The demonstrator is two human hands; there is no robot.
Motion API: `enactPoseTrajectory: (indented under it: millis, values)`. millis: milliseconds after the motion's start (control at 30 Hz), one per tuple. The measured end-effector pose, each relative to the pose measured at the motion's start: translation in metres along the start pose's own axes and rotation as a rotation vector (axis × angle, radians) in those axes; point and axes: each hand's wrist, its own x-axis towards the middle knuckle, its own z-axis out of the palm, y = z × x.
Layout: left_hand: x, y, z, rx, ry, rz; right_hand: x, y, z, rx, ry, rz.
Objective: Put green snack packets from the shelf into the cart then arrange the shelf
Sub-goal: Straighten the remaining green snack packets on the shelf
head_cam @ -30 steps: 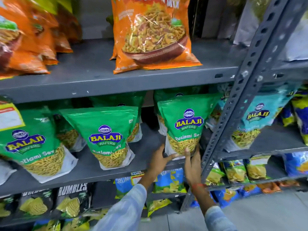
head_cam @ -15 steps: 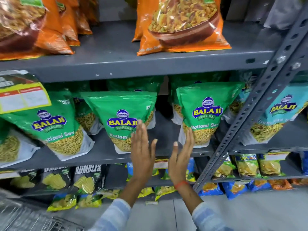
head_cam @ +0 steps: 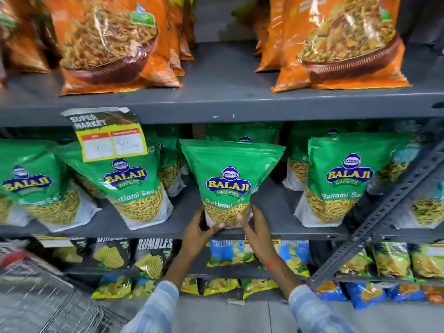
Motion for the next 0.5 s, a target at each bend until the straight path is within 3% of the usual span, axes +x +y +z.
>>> enactPoseTrajectory:
  millis: [167, 500]
  values:
    - [-0.002, 0.003, 0.019, 0.066, -0.011, -0.037, -0.008, 0.004, -0.013, 0.015, 0.131, 0.001]
    - [0.003, 0.009, 0.033, 0.181, 0.061, -0.007, -0.004, -0.015, -0.009, 0.061, 0.111, 0.068]
